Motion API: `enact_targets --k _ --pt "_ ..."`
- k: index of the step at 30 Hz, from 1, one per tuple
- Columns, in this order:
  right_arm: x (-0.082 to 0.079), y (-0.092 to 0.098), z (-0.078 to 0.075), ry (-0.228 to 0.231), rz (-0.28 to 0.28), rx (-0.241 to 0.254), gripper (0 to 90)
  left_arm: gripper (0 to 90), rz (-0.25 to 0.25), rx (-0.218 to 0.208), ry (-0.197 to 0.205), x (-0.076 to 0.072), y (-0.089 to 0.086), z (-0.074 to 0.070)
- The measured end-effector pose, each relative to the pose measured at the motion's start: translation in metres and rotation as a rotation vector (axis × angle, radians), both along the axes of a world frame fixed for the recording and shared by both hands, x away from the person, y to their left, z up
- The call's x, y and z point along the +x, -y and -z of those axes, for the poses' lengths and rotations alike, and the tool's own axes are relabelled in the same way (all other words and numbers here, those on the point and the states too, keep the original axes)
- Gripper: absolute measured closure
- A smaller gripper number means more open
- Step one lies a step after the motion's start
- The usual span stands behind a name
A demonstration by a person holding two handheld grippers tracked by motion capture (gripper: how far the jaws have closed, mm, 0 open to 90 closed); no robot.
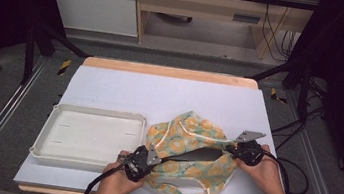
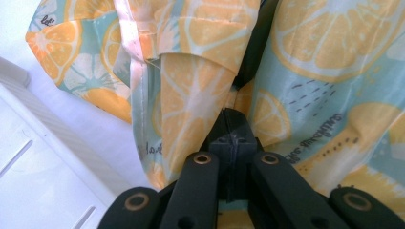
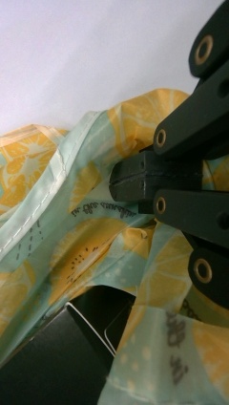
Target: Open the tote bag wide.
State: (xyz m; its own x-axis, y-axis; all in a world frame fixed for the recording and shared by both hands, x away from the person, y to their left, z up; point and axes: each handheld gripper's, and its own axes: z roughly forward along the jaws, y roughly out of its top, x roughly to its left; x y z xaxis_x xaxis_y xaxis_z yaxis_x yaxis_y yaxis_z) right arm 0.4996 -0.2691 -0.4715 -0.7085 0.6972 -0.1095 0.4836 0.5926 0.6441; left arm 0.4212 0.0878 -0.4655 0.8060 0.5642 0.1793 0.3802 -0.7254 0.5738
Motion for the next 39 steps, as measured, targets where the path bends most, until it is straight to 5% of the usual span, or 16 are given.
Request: enact_targets --k 7,11,19,22,29,34,37,39 --pt "-0.006 -0.001 -0.001 -0.005 0.005 -0.014 90.0 90.0 0.005 -0.002 -0.001 0.001 -0.001 0.000" --pt "-0.007 0.000 -0.004 0.026 0.026 0.024 90.0 90.0 0.010 -0.024 0.003 0.001 -0.003 -0.004" --pt "-0.022 -0.002 -0.042 0.129 0.041 0.096 90.0 90.0 0.052 -0.106 0.050 -0.005 -0.003 -0.044" --pt "-0.029 -0.007 -0.054 0.154 0.035 0.118 90.0 90.0 0.070 -0.190 0.044 -0.004 -0.002 -0.061" --pt "-0.050 -0.014 -0.077 0.213 0.021 0.157 90.0 90.0 0.099 -0.229 0.123 0.009 0.000 -0.084" --pt "-0.079 -0.022 -0.074 0.223 -0.008 0.164 90.0 90.0 0.132 -0.282 0.068 0.023 0.006 -0.079" --pt "-0.094 -0.027 -0.068 0.224 -0.026 0.163 90.0 90.0 0.156 -0.255 0.057 0.021 0.013 -0.075" --pt "-0.100 -0.029 -0.064 0.223 -0.032 0.157 90.0 90.0 0.161 -0.195 0.052 0.023 0.017 -0.070"
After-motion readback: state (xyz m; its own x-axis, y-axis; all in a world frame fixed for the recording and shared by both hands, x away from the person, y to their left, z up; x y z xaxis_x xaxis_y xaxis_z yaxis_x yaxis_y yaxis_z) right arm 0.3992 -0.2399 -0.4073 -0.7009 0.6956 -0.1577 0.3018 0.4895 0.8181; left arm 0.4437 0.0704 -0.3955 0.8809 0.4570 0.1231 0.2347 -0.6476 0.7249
